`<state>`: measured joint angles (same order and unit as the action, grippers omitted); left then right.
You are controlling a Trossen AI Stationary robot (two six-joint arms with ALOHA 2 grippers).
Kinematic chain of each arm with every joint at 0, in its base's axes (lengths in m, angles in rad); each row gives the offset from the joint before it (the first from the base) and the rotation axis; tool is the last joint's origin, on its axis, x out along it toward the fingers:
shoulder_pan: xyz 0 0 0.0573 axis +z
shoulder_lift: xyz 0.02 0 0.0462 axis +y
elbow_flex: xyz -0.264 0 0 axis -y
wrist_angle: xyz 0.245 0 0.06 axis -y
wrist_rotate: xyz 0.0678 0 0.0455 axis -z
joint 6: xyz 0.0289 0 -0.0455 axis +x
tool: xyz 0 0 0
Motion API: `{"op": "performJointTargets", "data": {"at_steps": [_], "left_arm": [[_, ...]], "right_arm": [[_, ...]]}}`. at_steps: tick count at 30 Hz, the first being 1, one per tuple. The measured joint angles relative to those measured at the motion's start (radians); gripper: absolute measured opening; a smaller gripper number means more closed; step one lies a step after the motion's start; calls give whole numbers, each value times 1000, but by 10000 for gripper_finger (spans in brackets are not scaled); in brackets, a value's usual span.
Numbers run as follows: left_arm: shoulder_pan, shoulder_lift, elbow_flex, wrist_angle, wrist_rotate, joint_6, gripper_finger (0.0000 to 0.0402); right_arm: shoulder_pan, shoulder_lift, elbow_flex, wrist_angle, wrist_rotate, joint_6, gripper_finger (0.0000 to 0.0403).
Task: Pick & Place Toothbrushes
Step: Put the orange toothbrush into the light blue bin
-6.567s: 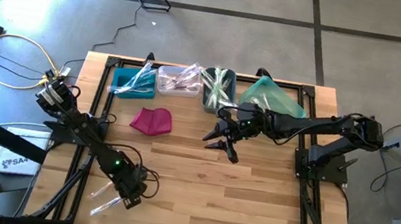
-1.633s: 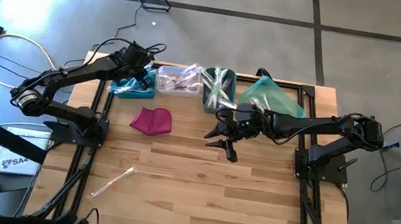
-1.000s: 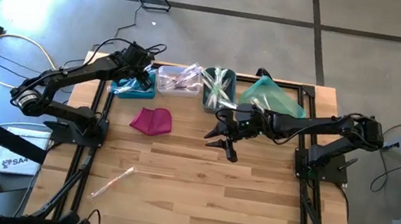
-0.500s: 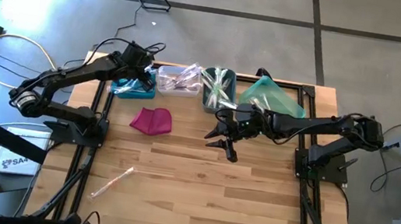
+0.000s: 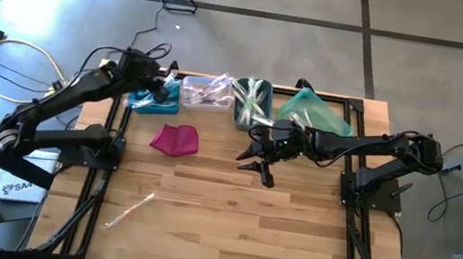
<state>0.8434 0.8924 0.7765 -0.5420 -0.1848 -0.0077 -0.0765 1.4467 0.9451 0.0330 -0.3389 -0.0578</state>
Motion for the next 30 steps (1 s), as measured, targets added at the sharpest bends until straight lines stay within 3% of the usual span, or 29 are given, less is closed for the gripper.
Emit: {"op": "performJointTargets", "data": {"at_steps": [5, 10, 21, 30], "left_arm": [[-122, -74, 0, -77, -12, -70, 171], [-301, -76, 0, -81, -88, -137, 171], [-678, 3, 0, -92, -182, -326, 170], [-889, 71, 0, -97, -193, -504, 170]], "right_arm": [[0, 0, 0, 0, 31, 0, 121], [0, 0, 0, 1, 65, 2, 121], [0, 0, 0, 1, 73, 11, 121], [0, 0, 0, 1, 75, 10, 121]]}}
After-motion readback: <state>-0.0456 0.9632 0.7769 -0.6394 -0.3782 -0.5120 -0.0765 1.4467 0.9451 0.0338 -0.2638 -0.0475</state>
